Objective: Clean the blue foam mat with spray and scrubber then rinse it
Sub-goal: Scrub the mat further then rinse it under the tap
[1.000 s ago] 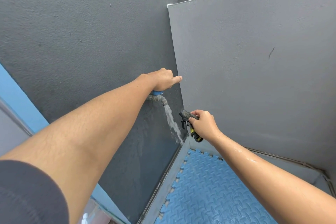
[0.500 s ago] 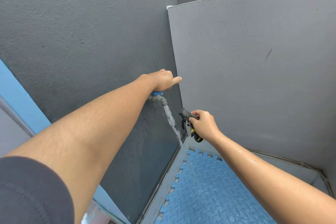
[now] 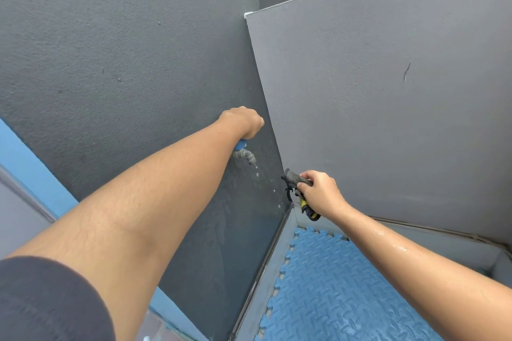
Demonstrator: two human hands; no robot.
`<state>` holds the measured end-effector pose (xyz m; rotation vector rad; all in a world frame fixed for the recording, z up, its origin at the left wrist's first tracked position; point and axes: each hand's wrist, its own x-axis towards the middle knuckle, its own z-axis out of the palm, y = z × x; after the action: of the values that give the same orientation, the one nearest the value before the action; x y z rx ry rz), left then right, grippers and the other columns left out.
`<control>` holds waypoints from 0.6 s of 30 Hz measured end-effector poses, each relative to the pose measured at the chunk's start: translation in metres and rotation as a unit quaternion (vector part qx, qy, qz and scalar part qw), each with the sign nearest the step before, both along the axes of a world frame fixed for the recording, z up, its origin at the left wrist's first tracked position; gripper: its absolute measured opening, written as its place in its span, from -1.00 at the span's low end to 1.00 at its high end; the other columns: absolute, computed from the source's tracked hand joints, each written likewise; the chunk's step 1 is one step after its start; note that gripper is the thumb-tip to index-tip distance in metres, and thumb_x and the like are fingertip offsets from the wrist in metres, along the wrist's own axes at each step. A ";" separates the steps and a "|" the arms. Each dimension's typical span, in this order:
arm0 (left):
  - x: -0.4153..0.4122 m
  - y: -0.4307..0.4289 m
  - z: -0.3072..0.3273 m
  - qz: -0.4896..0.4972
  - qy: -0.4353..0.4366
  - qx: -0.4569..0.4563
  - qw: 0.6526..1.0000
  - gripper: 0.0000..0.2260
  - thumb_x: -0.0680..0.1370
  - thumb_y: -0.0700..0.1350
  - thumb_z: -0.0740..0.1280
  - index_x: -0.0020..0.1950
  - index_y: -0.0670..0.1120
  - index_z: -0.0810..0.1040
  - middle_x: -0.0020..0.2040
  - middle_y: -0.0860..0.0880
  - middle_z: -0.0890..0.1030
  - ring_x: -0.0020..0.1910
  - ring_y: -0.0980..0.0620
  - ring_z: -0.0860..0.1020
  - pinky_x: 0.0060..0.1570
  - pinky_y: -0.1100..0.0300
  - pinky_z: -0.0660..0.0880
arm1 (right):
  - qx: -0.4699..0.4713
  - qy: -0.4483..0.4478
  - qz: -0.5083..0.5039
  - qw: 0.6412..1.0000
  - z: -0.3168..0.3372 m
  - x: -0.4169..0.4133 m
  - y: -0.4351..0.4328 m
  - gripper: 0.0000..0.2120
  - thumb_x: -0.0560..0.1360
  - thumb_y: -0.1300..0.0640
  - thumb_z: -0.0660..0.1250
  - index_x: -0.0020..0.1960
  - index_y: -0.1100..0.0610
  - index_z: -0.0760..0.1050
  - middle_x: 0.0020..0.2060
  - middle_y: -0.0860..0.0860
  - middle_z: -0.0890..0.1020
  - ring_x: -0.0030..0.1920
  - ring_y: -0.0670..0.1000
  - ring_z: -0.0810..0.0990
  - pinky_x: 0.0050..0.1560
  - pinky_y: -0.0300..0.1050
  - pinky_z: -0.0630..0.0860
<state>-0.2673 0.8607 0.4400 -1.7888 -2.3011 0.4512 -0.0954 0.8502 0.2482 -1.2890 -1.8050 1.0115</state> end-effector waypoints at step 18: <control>-0.013 -0.082 -0.448 -0.059 -0.320 0.095 0.941 -0.64 0.62 -0.04 0.16 0.31 -0.19 0.52 0.21 -0.19 0.59 0.22 -0.26 0.54 0.21 -0.11 0.48 | -0.002 -0.242 0.122 0.963 -0.287 0.055 -0.105 -0.73 0.61 0.15 0.20 0.29 0.03 0.46 0.17 0.06 0.39 0.23 0.11 0.38 0.05 0.03 0.48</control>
<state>-0.2799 0.7788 -0.0083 -2.1818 -2.4710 -0.4317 -0.0403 0.7450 -0.0385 -1.4305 -2.3802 0.8726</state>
